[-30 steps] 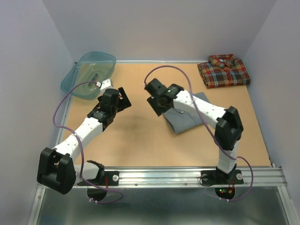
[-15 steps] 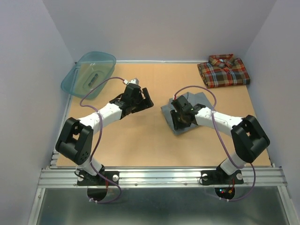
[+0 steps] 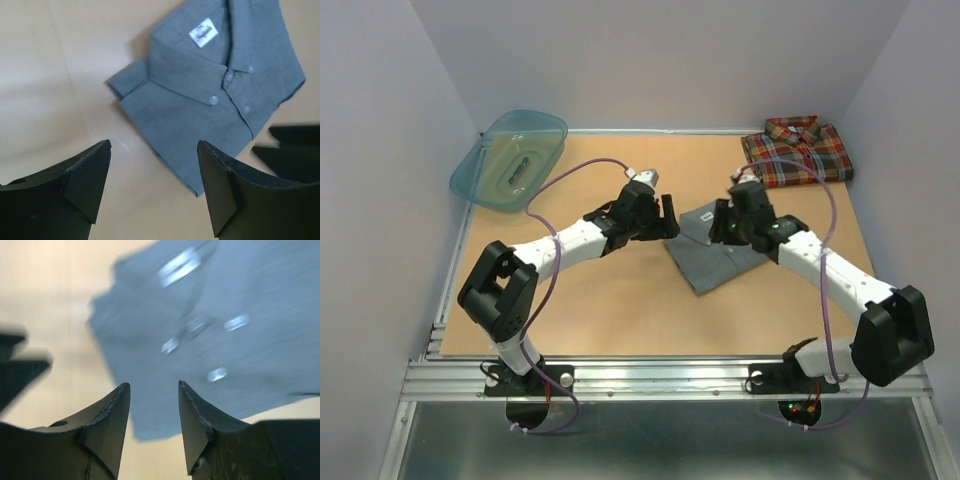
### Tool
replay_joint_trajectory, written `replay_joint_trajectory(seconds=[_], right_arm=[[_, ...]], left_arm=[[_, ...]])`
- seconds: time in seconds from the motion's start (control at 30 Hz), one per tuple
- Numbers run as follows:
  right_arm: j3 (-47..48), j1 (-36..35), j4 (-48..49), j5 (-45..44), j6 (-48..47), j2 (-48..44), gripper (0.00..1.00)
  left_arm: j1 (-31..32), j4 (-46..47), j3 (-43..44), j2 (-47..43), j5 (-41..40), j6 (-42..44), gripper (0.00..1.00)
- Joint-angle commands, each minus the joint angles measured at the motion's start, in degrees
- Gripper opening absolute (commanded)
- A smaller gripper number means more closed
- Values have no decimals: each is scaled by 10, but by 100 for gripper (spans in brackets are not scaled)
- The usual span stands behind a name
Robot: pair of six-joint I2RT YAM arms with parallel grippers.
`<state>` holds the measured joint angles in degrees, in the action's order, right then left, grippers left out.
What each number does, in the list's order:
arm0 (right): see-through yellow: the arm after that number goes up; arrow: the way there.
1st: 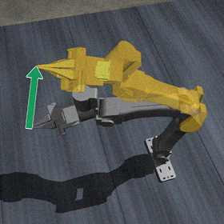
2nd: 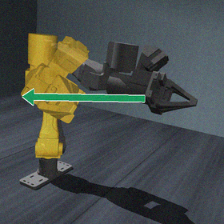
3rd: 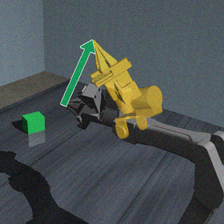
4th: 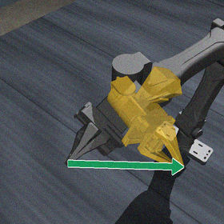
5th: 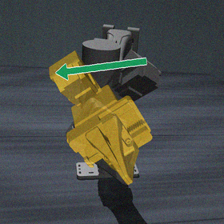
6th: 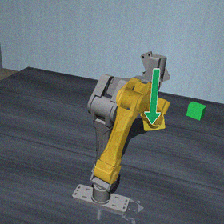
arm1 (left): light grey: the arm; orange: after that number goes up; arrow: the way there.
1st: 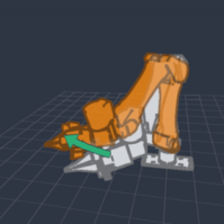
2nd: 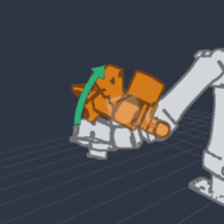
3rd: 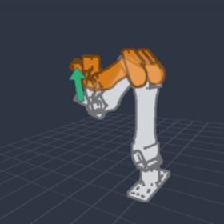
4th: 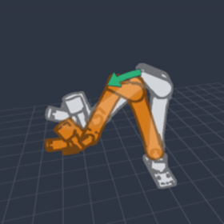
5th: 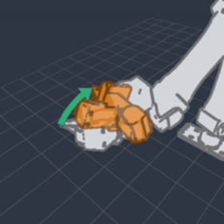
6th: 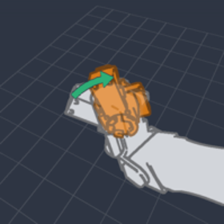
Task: Fold and stack the long sleeve shirts
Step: Fold the shirt
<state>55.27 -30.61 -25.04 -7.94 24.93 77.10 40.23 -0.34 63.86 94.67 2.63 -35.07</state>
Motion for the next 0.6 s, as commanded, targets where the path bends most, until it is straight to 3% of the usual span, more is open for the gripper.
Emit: replay_joint_trajectory(seconds=[0.0,0.13,0.4,0.57], right_arm=[[37,117,11,-22,-4,-24,48],[18,239,46,53,11,-4,47],[-125,346,178,121,91,42,44],[-136,397,188,125,79,60,45]], left_arm=[[40,50,51,27,9,68,80],[70,39,93,74,-6,98,79],[83,29,70,144,3,99,79],[83,4,48,148,-12,86,79]])
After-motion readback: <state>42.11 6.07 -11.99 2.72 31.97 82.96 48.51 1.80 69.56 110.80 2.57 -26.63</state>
